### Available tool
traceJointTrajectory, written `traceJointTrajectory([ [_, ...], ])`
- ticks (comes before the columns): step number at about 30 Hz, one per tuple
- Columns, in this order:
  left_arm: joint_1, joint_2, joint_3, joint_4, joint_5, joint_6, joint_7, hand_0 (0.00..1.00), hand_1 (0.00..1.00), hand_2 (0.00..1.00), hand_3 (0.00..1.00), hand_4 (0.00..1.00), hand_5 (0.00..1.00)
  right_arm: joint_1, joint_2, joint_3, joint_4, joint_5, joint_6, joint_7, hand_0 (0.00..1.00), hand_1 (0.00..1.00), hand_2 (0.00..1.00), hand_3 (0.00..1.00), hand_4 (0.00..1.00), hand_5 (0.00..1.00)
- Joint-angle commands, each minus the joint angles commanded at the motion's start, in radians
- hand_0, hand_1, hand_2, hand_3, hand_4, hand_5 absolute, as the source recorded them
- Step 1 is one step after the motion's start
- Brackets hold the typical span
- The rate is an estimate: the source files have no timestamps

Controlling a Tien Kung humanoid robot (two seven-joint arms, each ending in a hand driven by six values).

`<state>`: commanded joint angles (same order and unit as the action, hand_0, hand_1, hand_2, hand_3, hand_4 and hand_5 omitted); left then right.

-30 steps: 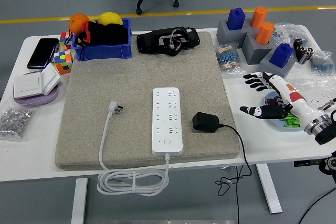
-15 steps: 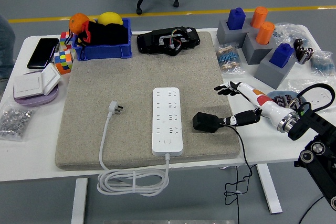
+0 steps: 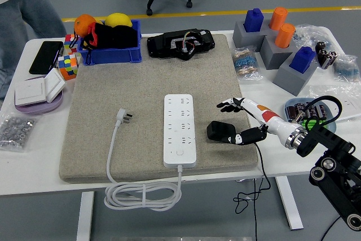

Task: Press the white button,pick up the black plug,place it near the board,insert it into the board

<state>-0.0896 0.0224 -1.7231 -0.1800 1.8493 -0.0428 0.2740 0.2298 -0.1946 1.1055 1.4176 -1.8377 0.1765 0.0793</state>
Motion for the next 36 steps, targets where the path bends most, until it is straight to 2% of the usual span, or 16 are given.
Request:
traceJointTrajectory([
  [2, 0.001, -0.001, -0.001, 0.000, 0.001, 0.000, 0.000, 0.478, 0.498, 0.498, 0.587, 0.573, 0.269, 0.000, -0.004, -0.020, 0.029, 0.008, -0.002, 0.001, 0.768, 0.744, 0.724, 0.752, 0.998, 0.151],
  [3, 0.001, -0.002, -0.002, 0.000, 0.002, 0.000, 0.000, 0.477, 0.498, 0.498, 0.587, 0.572, 0.269, 0.000, -0.006, -0.033, 0.046, 0.013, -0.003, 0.002, 0.757, 0.720, 0.681, 0.738, 0.998, 0.151],
  [8, 0.004, -0.005, -0.005, 0.000, 0.004, 0.000, 0.000, 0.477, 0.498, 0.498, 0.587, 0.572, 0.269, 0.003, -0.018, -0.118, 0.115, 0.042, 0.006, -0.011, 0.757, 0.720, 0.681, 0.738, 0.998, 0.151],
  [9, 0.004, -0.005, -0.006, 0.000, 0.005, 0.000, 0.000, 0.476, 0.498, 0.499, 0.587, 0.572, 0.269, 0.005, -0.020, -0.139, 0.122, 0.048, 0.010, -0.017, 0.585, 0.515, 0.503, 0.734, 0.988, 0.156],
  [14, 0.002, -0.005, -0.007, 0.000, 0.004, 0.000, 0.000, 0.476, 0.498, 0.499, 0.587, 0.572, 0.269, 0.018, -0.020, -0.203, 0.124, 0.079, 0.023, -0.042, 0.585, 0.515, 0.503, 0.734, 0.988, 0.156],
  [15, 0.002, -0.006, -0.009, 0.000, 0.006, 0.000, 0.000, 0.475, 0.499, 0.497, 0.587, 0.572, 0.269, 0.023, -0.019, -0.220, 0.121, 0.082, 0.020, -0.043, 0.178, 0.241, 0.268, 0.731, 0.902, 0.184],
  [20, 0.000, -0.006, -0.009, 0.000, 0.005, 0.001, 0.000, 0.475, 0.499, 0.497, 0.587, 0.572, 0.269, 0.037, -0.015, -0.269, 0.115, 0.083, 0.014, -0.051, 0.178, 0.241, 0.268, 0.731, 0.902, 0.184],
  [21, 0.000, -0.006, -0.009, 0.000, 0.004, 0.001, 0.000, 0.476, 0.500, 0.498, 0.587, 0.572, 0.269, 0.039, -0.014, -0.277, 0.117, 0.079, 0.011, -0.051, 0.239, 0.255, 0.281, 0.745, 0.907, 0.183],
  [26, 0.001, -0.007, -0.012, 0.000, 0.006, 0.001, 0.000, 0.476, 0.500, 0.498, 0.587, 0.572, 0.269, 0.046, -0.013, -0.303, 0.126, 0.056, 0.001, -0.060, 0.239, 0.255, 0.281, 0.745, 0.907, 0.183],
  [27, 0.001, -0.007, -0.012, 0.000, 0.006, 0.001, 0.000, 0.477, 0.496, 0.498, 0.587, 0.571, 0.270, 0.047, -0.013, -0.308, 0.127, 0.052, 0.001, -0.067, 0.360, 0.350, 0.339, 0.744, 0.928, 0.191],
  [32, 0.000, -0.008, -0.010, 0.000, 0.004, 0.001, 0.000, 0.477, 0.496, 0.498, 0.587, 0.571, 0.270, 0.055, -0.019, -0.332, 0.132, 0.029, 0.020, -0.121, 0.360, 0.350, 0.339, 0.744, 0.928, 0.191],
  [33, -0.001, -0.008, -0.010, 0.000, 0.003, 0.001, 0.000, 0.477, 0.499, 0.498, 0.587, 0.571, 0.269, 0.058, -0.020, -0.338, 0.131, 0.024, 0.021, -0.130, 0.212, 0.171, 0.213, 0.728, 0.883, 0.197],
  [36, -0.003, -0.008, -0.009, 0.000, 0.002, 0.001, 0.001, 0.477, 0.499, 0.498, 0.587, 0.571, 0.269, 0.070, -0.022, -0.355, 0.124, 0.008, 0.013, -0.145, 0.212, 0.171, 0.213, 0.728, 0.883, 0.197],
])
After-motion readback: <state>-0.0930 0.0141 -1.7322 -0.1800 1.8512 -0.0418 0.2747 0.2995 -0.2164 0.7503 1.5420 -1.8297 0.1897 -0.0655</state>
